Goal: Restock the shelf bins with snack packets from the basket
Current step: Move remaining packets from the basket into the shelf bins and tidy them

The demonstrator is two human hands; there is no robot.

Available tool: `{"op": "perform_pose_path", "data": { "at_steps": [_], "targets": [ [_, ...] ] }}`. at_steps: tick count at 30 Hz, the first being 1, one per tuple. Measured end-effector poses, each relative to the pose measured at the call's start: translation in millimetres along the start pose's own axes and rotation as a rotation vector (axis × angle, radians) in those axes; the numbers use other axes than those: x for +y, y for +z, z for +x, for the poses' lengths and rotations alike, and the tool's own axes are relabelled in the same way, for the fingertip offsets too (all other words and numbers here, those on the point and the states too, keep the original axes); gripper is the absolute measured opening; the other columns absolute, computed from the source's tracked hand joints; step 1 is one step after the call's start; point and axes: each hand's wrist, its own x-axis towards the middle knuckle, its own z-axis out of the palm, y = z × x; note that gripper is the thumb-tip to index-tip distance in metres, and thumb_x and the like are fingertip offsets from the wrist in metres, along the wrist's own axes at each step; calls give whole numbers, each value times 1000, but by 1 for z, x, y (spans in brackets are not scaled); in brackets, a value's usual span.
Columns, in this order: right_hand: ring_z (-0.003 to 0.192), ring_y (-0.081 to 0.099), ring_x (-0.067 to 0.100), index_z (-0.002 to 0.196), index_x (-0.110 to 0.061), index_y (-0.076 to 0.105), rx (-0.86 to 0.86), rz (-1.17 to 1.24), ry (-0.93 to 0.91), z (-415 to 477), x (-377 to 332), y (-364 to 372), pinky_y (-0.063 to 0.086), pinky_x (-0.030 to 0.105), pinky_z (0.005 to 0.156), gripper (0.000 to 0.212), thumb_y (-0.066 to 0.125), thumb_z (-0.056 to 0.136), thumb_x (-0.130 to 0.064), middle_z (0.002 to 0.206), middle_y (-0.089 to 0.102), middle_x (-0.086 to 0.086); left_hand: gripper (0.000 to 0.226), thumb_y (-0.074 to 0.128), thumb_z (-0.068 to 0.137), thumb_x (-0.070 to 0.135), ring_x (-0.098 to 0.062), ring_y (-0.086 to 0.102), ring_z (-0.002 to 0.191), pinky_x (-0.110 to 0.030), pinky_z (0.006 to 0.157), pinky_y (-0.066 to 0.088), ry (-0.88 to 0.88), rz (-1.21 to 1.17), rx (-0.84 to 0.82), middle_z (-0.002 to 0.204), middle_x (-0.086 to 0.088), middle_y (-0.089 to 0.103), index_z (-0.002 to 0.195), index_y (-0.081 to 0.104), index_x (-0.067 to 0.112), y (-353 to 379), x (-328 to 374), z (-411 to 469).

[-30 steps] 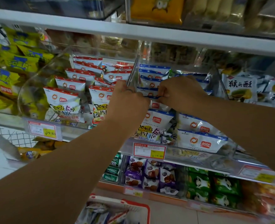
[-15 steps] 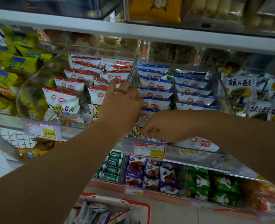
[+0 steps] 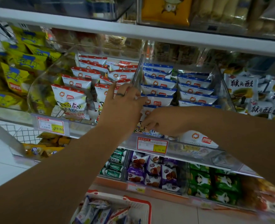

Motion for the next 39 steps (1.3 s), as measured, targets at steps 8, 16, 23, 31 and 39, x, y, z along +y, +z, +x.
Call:
{"op": "perform_pose_path", "data": {
  "at_steps": [8,16,23,31,39],
  "targets": [
    [104,63,16,129,-25,61,323,121,21,-43,-28,2,51,33,93,33,44,102,-18,122,67,-2,28,58,85,23,-30,58,109,-47,94,47,-110,-388,267,113,-2,65,109,71,21,-18,-3,-64],
    [90,63,8,117,-31,64,194,385,-74,-56,-109,122,53,27,83,21,53,98,-29,104,68,-10,22,56,95,20,-15,63,98,-36,85,53,-519,-677,-70,111,4,67,113,68,24,5,3,-205],
    [92,62,31,114,-8,65,-203,398,58,0,-113,282,52,39,77,25,51,98,-23,111,66,13,26,52,96,27,-16,63,107,-37,90,53,-803,-711,-567,118,4,68,119,64,30,84,20,-334],
    [82,60,22,107,-9,65,-426,305,149,55,-87,422,48,31,68,19,55,94,-19,103,66,11,27,49,95,30,-13,63,100,-38,87,54,-1039,-763,-715,113,9,66,119,63,31,204,45,-430],
    [116,57,30,128,-10,57,-540,133,137,147,-50,582,50,39,94,36,55,95,-22,129,57,9,29,49,96,29,-19,63,107,-40,89,54,-992,-790,-790,125,1,63,123,61,26,364,60,-472]
  ]
}}
